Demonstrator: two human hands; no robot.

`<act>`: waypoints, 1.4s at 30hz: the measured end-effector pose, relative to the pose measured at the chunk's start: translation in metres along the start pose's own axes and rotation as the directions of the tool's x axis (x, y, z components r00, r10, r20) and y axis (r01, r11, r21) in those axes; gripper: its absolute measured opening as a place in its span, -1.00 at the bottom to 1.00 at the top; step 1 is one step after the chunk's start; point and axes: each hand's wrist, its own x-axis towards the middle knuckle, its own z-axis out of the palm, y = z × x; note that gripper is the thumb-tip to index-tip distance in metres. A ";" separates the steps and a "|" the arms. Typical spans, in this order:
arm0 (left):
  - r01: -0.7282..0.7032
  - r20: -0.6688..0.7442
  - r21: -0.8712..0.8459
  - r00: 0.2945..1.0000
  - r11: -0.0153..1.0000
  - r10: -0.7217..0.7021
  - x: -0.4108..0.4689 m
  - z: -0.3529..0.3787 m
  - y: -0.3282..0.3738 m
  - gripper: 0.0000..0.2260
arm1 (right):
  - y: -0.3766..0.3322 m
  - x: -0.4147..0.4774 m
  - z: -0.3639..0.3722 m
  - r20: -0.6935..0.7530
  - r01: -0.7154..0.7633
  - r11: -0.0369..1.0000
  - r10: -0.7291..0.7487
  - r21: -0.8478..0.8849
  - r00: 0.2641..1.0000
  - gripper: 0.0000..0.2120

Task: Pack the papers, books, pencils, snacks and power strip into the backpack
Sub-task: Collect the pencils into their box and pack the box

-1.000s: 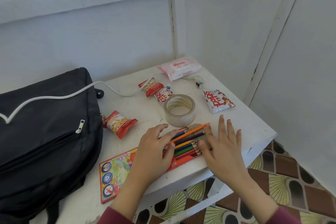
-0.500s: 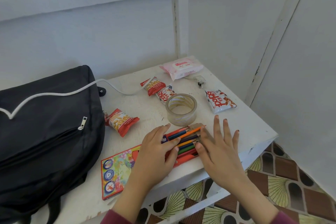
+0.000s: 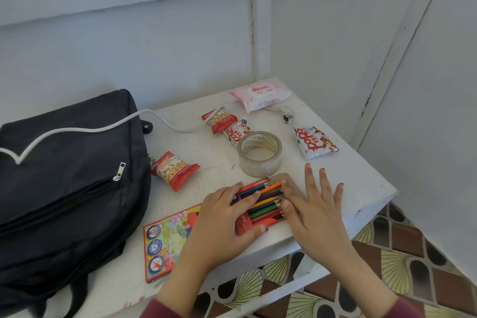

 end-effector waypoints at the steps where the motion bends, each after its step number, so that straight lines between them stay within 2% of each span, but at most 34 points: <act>1: -0.004 0.015 0.001 1.000 1.000 0.004 0.000 -0.001 0.000 -0.38 | 0.001 0.001 -0.001 -0.011 -0.004 1.000 0.004 0.020 1.000 -0.21; 5: -0.015 0.028 -0.025 0.999 1.000 0.016 -0.002 -0.002 -0.001 -0.32 | 0.002 0.002 -0.006 -0.001 -0.025 1.000 0.025 0.016 1.000 -0.28; 10: -0.011 0.020 -0.134 1.000 0.991 0.014 -0.005 -0.003 -0.003 -0.30 | -0.003 -0.001 -0.003 0.036 0.050 0.997 -0.048 -0.064 0.998 -0.27; 15: 0.013 -0.002 -0.187 1.000 0.982 -0.014 -0.005 -0.003 -0.004 -0.34 | 0.000 -0.001 -0.002 0.040 0.071 0.997 -0.071 0.002 0.997 -0.31; 19: -0.036 0.018 -0.158 0.999 0.987 0.039 -0.006 -0.003 -0.004 -0.37 | 0.004 0.004 -0.006 -0.063 0.040 0.976 -0.027 0.213 0.998 -0.45; 21: -0.025 0.059 -0.133 0.998 0.991 0.033 -0.005 -0.005 -0.002 -0.33 | 0.006 0.009 -0.009 -0.119 -0.008 0.965 0.040 0.264 0.992 -0.63; 23: -0.013 0.103 -0.080 0.994 0.997 0.021 -0.003 -0.007 -0.001 -0.31 | 0.008 0.015 -0.013 -0.096 -0.042 0.968 0.068 0.248 0.993 -0.86; 25: -0.021 0.125 -0.044 0.992 0.999 0.026 -0.002 -0.008 -0.001 -0.32 | 0.010 0.020 -0.015 -0.037 -0.066 0.968 0.077 0.242 0.996 -0.91; 28: -0.014 0.103 -0.091 0.994 0.996 0.024 -0.003 -0.006 -0.002 -0.34 | 0.011 0.026 -0.017 -0.011 -0.092 0.962 0.098 0.258 0.995 -0.93; 32: 0.016 0.019 -0.199 1.000 0.980 -0.013 -0.006 -0.003 -0.002 -0.35 | 0.004 0.028 -0.014 -0.018 -0.093 0.954 0.102 0.286 0.995 -0.94; 35: 0.025 0.005 -0.187 1.000 0.982 -0.025 -0.007 -0.003 -0.002 -0.38 | -0.003 0.025 -0.011 -0.038 -0.071 0.954 0.085 0.293 0.996 -0.90; 39: 0.041 0.069 -0.132 0.997 0.990 -0.032 -0.009 -0.006 0.000 -0.32 | -0.005 0.011 -0.006 -0.108 -0.056 0.946 0.095 0.320 0.990 -0.60; 42: 0.054 0.108 -0.072 0.993 0.996 -0.046 -0.012 -0.007 0.000 -0.28 | -0.004 0.001 -0.002 -0.113 -0.035 0.957 0.070 0.287 0.991 -0.48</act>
